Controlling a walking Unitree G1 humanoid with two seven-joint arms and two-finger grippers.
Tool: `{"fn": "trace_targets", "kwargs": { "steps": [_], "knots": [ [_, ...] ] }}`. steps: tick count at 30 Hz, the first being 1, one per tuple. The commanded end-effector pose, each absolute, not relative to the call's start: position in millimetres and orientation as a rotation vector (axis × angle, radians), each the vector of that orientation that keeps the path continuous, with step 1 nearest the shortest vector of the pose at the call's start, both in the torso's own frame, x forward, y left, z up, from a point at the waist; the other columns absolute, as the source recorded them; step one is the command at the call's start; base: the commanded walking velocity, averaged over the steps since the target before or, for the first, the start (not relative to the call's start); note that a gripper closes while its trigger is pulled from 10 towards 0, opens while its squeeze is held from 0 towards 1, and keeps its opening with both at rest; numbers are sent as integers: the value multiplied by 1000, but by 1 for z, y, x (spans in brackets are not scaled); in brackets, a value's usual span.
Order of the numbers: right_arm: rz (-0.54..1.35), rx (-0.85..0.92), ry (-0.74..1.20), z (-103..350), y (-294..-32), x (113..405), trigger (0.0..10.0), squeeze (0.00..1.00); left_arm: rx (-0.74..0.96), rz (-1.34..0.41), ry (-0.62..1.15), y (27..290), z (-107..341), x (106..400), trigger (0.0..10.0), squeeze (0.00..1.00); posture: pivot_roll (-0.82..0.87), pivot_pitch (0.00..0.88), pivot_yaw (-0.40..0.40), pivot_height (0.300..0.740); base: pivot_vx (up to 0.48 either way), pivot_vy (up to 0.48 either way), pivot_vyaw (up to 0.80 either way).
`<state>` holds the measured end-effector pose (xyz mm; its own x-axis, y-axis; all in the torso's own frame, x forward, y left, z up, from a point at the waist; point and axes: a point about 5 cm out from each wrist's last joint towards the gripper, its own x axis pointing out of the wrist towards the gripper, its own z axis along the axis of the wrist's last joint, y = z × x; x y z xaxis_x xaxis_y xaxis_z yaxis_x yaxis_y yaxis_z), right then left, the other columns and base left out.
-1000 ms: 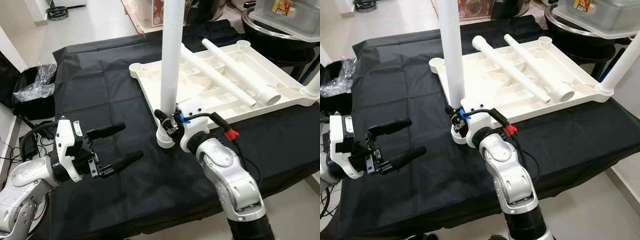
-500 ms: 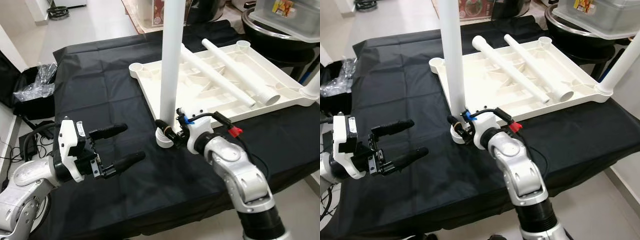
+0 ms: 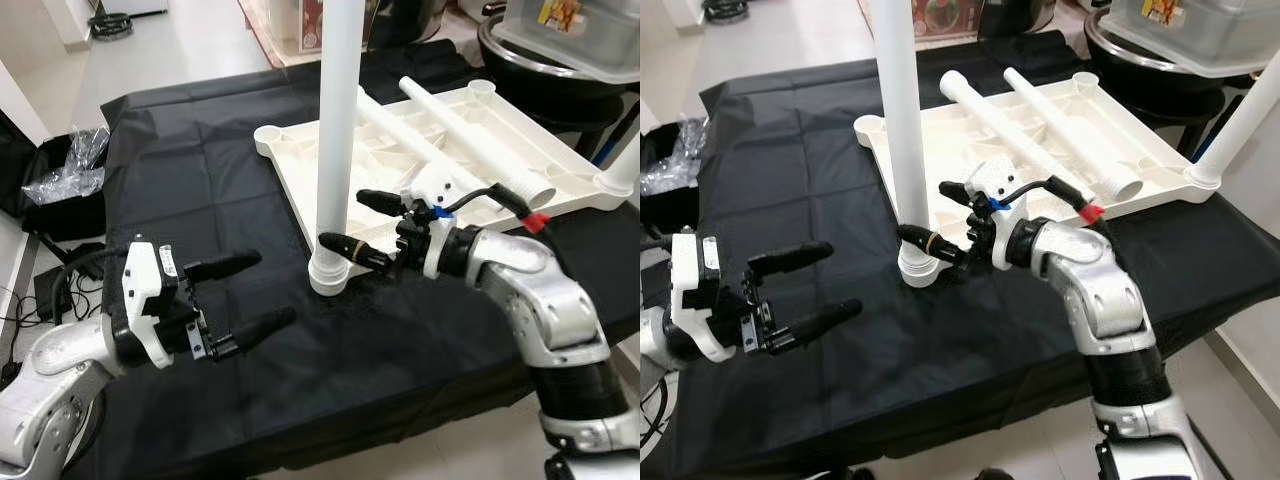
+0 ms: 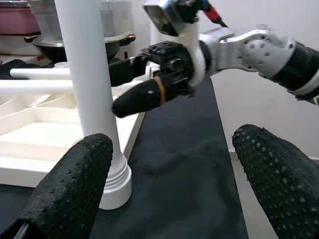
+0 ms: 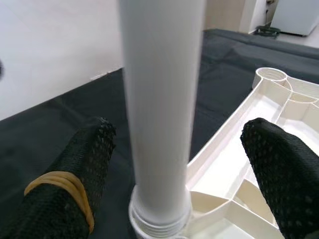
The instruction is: Building children table
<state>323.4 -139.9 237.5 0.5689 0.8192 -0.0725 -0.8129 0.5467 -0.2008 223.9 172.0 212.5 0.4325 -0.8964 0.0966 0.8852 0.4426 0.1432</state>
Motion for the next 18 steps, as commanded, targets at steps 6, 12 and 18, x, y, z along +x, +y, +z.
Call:
{"fn": "trace_targets", "kwargs": {
  "steps": [6,12,18],
  "knots": [
    [1014,-266,-70,248,-137,334,10000,0,59,-1124,-153,171,211,219,10000,0,-25,180,-8,740,0,0,0],
    [1040,-273,-92,252,-136,341,10000,0,60,-1124,-149,170,211,219,10000,0,-24,182,-9,740,0,0,0],
    [1050,-277,-96,247,-126,345,0,0,64,-1130,-149,168,212,219,10000,0,-21,175,-9,740,0,0,0]
  ]
}}
